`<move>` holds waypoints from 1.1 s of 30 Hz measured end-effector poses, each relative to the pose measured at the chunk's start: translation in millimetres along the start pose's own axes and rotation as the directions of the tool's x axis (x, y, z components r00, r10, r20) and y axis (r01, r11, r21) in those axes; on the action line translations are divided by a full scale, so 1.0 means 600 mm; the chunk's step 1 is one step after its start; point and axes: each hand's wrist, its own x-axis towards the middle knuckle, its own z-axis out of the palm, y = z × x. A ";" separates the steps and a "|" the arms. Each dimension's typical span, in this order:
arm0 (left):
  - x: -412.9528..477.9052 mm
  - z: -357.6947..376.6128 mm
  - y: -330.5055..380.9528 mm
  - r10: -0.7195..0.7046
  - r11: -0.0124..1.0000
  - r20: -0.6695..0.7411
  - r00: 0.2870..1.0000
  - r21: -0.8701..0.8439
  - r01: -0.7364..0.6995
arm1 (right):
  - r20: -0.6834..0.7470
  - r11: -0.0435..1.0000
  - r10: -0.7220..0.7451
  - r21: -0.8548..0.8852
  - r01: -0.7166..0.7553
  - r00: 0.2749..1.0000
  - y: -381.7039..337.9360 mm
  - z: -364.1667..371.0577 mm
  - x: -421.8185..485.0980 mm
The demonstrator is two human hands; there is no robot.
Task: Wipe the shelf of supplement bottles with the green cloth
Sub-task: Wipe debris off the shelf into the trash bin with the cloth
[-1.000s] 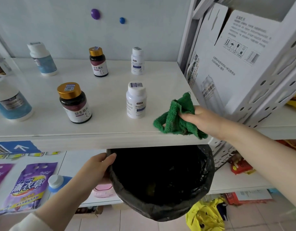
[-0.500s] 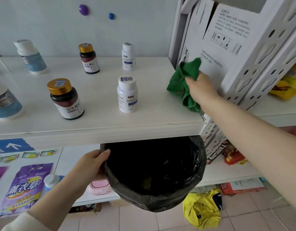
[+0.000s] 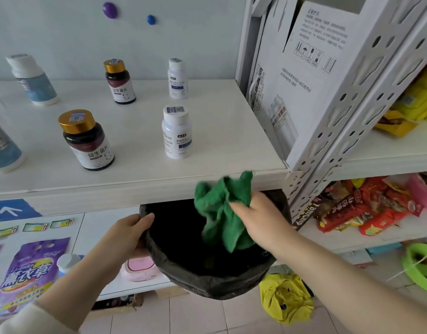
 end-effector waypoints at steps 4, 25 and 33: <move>-0.001 0.000 0.000 0.000 1.000 0.007 1.000 -0.002 0.001 | 0.011 0.996 0.083 0.035 -0.083 0.997 0.016 0.001 -0.030; -0.009 -0.004 -0.002 0.035 0.999 0.040 0.999 -0.041 -0.034 | -0.278 0.979 -0.094 -0.203 0.037 0.956 -0.025 -0.035 0.101; -0.010 -0.002 -0.018 0.024 1.000 -0.005 1.000 -0.019 -0.025 | 0.222 0.968 -0.077 -0.216 0.126 0.972 -0.001 0.030 -0.019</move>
